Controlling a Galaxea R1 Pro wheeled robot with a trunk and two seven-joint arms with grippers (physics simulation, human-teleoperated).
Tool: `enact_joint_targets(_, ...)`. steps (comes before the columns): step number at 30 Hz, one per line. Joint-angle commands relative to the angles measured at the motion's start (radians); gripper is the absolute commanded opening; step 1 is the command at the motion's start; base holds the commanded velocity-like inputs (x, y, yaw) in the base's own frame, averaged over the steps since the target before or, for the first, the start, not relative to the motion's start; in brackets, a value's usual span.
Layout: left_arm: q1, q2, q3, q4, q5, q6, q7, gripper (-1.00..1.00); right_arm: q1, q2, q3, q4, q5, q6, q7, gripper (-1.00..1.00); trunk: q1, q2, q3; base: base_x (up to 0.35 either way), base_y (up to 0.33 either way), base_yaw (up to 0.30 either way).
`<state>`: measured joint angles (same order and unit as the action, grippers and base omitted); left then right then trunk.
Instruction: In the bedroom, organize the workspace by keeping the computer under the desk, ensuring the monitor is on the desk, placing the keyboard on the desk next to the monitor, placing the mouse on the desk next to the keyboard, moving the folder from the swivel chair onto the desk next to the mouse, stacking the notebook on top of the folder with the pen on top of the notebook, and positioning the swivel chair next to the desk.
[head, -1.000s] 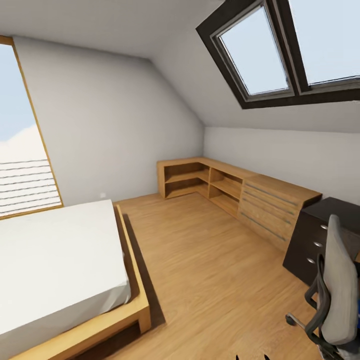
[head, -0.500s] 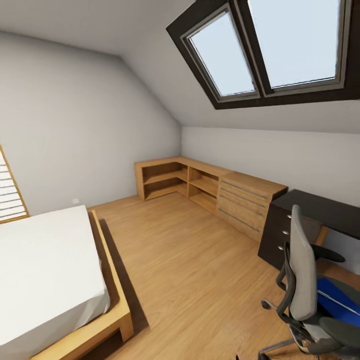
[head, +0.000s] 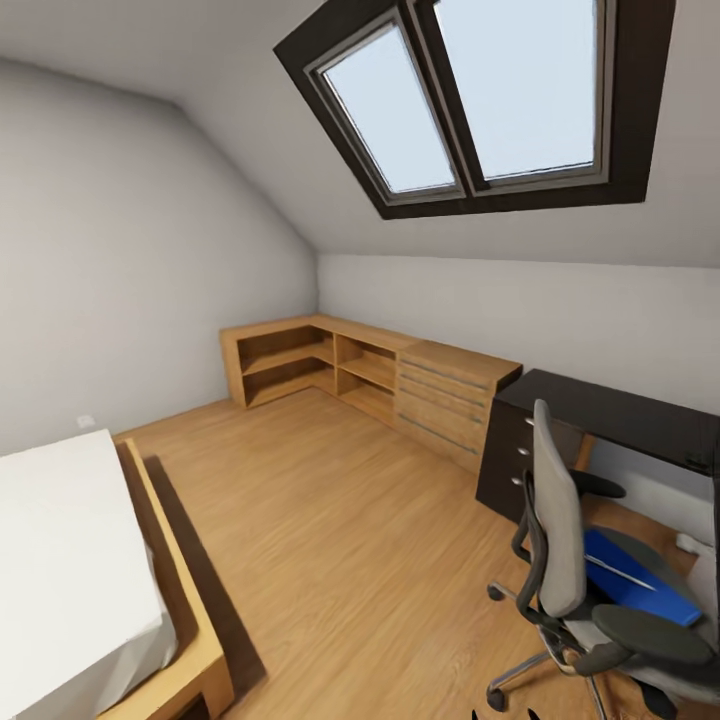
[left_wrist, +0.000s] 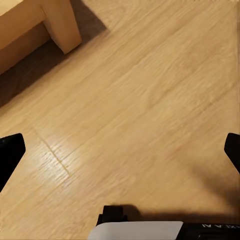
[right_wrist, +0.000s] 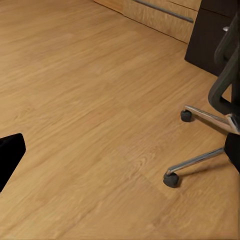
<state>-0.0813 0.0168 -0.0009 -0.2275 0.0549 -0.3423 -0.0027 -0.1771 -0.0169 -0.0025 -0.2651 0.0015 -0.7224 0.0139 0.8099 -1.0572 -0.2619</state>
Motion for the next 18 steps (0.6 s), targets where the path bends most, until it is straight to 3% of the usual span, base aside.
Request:
enact_joint_targets(1,-0.001,0.0,-0.001,0.0,0.006,-0.003,0.0,1.0,-0.001,0.0,0.0,0.001,0.0,-0.003,0.001,1.0,0.0,-0.001,-0.001,0.221,0.207,-0.3)
enact_joint_targets(18,-0.001,0.0,0.001,0.0,0.006,-0.003,0.0,1.0,-0.001,-0.001,-0.001,0.0,0.0,-0.003,0.001,1.0,0.0,-0.001,-0.001,0.225,0.219,-0.3)
